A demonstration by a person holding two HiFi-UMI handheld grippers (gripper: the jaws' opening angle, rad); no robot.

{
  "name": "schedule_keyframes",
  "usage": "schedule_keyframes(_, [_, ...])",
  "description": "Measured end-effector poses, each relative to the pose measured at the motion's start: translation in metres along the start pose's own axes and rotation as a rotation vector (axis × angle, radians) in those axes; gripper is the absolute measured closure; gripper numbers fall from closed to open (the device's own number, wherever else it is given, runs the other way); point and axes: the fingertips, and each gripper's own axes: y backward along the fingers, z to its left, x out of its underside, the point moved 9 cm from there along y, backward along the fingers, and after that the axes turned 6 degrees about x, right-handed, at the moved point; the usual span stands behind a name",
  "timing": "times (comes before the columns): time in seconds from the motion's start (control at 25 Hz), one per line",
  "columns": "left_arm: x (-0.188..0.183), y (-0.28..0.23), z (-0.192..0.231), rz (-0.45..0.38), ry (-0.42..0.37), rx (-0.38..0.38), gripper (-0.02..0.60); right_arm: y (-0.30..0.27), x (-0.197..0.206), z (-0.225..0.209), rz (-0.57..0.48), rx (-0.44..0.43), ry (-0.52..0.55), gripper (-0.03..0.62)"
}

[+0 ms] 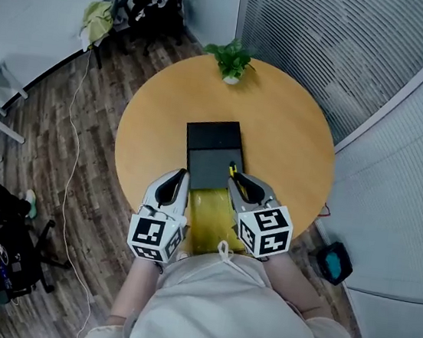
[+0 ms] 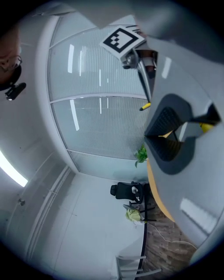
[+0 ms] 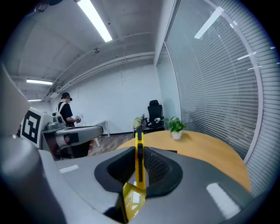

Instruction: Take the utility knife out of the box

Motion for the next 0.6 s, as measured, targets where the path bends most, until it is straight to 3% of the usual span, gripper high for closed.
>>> schedule_keyframes(0.12, [-0.010, 0.004, -0.004, -0.043, -0.008, -0.012, 0.575, 0.009, -0.005, -0.001, -0.033, 0.000, -0.006, 0.530])
schedule_keyframes(0.6, [0.006, 0.005, -0.008, 0.001, 0.024, -0.021, 0.575, 0.022, 0.003, -0.001, -0.058, 0.038, -0.023, 0.530])
